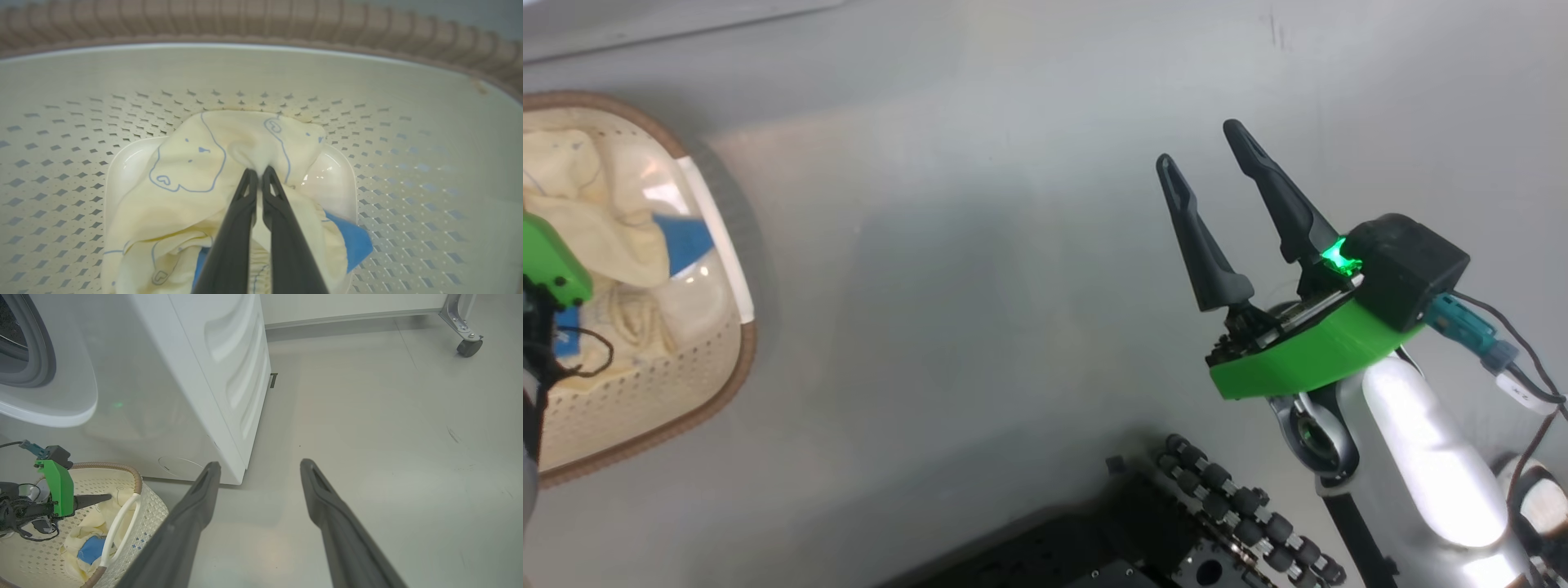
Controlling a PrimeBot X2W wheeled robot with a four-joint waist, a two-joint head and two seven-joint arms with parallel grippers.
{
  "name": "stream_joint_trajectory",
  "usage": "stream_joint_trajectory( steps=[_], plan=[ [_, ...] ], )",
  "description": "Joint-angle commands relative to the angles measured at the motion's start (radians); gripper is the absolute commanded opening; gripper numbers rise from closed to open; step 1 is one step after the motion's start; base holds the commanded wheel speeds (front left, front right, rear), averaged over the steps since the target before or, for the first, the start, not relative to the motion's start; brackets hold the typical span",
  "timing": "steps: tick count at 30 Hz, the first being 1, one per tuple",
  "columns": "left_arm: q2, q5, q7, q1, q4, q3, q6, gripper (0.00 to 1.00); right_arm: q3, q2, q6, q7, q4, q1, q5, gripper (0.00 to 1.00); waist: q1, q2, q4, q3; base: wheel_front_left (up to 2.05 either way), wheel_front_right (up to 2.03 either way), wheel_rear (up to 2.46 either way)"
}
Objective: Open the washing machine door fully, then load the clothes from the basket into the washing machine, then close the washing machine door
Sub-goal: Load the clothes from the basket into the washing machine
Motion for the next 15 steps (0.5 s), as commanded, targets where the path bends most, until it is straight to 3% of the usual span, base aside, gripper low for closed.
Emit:
stream_joint_trajectory(
  steps=[1, 15],
  plan=[
    [0.034, -0.013, -0.028, 0.049, -0.025, 0.007, 0.001, 0.00, 0.010, -0.006, 0.004, -0.010, -0.010, 0.025, 0.000, 1.00, -0.0001, 0.0000, 0.020, -0.048, 0.00, 0.00, 0.00],
    [-0.009, -0.088, -0.223, 0.188, -0.108, -0.032, 0.001, 0.00, -0.010, -0.006, 0.004, -0.010, 0.052, 0.025, -0.019, 1.00, -0.0001, 0.0000, 0.115, -0.245, 0.00, 0.00, 0.00]
  ],
)
